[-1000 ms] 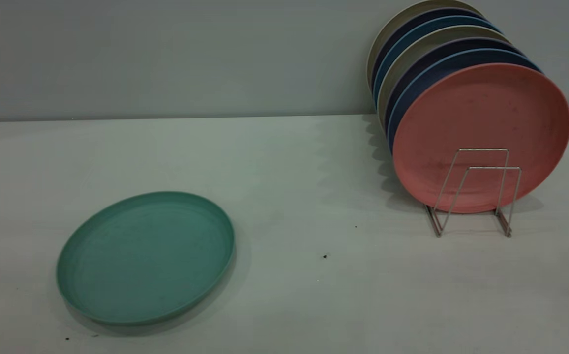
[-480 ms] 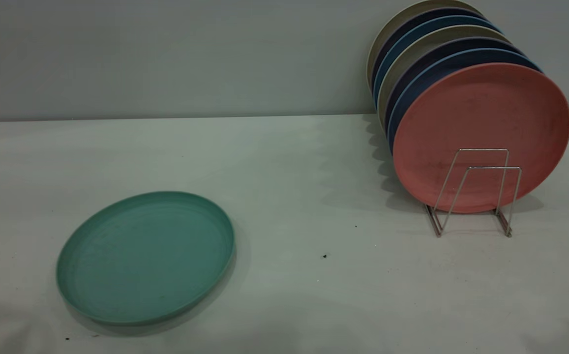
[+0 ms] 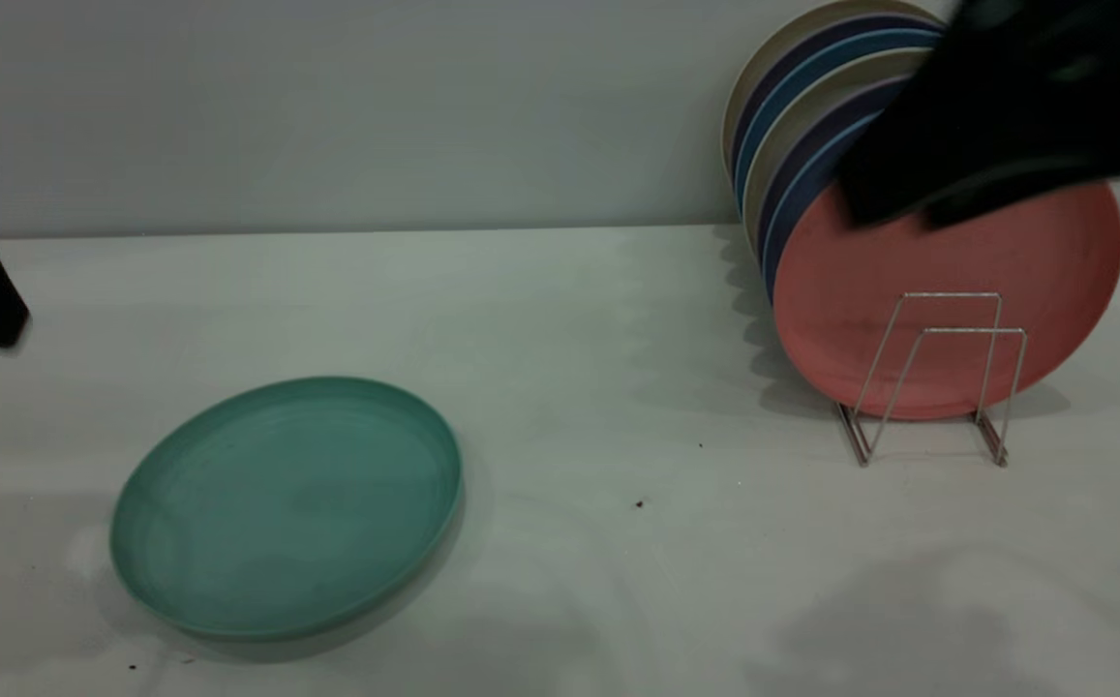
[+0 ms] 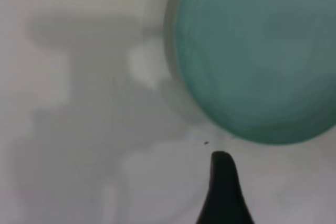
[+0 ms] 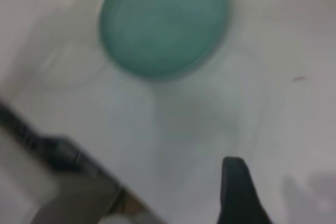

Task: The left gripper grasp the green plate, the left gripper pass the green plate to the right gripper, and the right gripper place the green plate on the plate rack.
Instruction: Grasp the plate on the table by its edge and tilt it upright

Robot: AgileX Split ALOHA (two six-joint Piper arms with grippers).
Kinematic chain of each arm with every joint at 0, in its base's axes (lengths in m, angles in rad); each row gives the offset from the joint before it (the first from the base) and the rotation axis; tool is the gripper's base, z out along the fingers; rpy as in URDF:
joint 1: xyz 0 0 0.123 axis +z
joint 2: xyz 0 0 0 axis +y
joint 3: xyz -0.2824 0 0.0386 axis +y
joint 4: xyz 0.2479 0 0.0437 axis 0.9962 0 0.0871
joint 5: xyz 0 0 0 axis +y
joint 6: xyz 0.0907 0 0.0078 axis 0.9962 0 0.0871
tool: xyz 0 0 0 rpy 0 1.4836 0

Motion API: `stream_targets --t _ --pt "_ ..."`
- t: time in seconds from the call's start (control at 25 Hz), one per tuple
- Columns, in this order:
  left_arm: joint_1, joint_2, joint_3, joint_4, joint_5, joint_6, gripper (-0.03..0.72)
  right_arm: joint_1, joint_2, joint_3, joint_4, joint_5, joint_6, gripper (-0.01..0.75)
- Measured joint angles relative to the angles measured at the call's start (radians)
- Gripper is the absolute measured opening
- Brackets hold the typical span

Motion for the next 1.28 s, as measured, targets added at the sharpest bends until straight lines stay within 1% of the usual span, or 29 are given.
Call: stream_targets --t 0.08,0.16,0.24,0.44,0.68,0.76,1.04,1.16,1.28 --pt "0.000 0.066 -0.004 0.000 -0.011 0.009 0.563 0.059 0.076 -0.043 0.001 0.001 0.001 0.465" --pt "0.000 0.141 -0.022 0.000 -0.014 0.020 0.563 0.098 0.152 -0.083 0.006 0.001 0.001 0.465" --pt "0.000 0.212 -0.053 0.000 -0.017 0.036 0.563 0.121 0.210 -0.121 0.016 0.000 0.002 0.464" --pt "0.000 0.392 -0.186 0.001 -0.007 0.059 0.563 0.129 0.294 -0.155 0.055 -0.006 -0.007 0.464" --pt "0.000 0.552 -0.331 0.001 0.011 0.063 0.563 0.130 0.304 -0.155 0.057 -0.006 -0.013 0.464" --pt "0.000 0.592 -0.358 0.001 0.016 0.064 0.563 0.130 0.304 -0.155 0.057 -0.006 -0.013 0.464" --pt "0.000 0.661 -0.369 -0.004 0.000 0.064 0.559 0.130 0.304 -0.155 0.060 -0.006 -0.014 0.463" --pt "0.000 0.668 -0.369 -0.008 -0.014 0.067 0.519 0.130 0.304 -0.155 0.060 -0.007 -0.014 0.463" --pt "0.000 0.673 -0.369 -0.036 -0.021 0.067 0.432 0.130 0.304 -0.155 0.060 -0.014 -0.016 0.463"
